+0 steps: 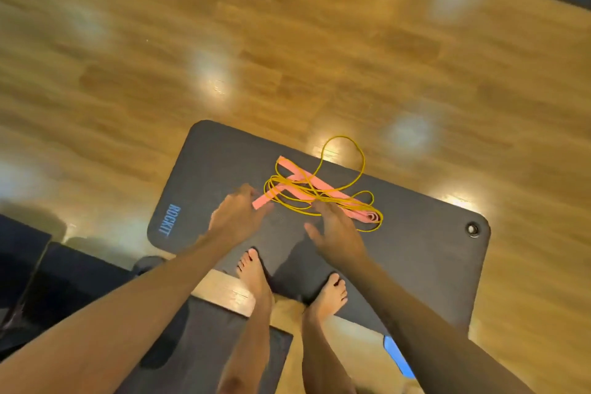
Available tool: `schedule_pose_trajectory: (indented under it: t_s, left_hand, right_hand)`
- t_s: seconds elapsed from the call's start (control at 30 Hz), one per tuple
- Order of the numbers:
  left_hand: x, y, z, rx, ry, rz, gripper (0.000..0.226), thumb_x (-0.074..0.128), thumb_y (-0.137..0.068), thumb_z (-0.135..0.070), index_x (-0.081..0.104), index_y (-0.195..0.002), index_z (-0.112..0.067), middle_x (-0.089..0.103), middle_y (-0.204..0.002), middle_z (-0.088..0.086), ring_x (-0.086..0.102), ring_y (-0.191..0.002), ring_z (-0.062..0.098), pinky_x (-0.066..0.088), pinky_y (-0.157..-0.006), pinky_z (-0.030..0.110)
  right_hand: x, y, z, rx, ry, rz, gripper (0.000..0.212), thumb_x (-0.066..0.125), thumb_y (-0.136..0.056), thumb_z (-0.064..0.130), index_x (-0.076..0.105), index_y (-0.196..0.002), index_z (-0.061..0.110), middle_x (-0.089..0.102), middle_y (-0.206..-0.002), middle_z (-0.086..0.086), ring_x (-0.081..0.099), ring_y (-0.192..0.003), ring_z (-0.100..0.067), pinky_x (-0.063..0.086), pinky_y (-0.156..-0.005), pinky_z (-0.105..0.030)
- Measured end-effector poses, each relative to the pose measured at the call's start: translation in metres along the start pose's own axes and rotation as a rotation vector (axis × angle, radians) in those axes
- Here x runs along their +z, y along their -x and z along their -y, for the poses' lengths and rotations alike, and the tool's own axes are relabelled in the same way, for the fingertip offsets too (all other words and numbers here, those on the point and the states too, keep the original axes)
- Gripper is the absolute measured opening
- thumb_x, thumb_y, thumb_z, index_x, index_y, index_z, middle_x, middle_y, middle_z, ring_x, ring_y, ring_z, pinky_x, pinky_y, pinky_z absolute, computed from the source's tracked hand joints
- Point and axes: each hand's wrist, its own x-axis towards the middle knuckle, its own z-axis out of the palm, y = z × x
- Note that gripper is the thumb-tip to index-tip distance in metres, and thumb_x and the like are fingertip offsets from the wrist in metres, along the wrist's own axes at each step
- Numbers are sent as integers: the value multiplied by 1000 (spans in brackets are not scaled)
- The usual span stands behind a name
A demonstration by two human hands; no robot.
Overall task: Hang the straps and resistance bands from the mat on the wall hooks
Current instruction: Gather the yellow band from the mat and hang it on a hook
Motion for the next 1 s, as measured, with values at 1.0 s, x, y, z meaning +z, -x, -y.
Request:
schedule_pose_trajectory:
  t_s: [1.0]
  left_hand:
    - [295,-300,125,-689,823,-83,19,58,-69,-29,68,-67,-13,69,-80,15,69,-75,31,61,-60,45]
  right_hand:
    - [311,-260,-197,-47,157,266,23,55,-93,21,44,-110,11,62,-104,-14,58,-101,-38,44,-82,-46]
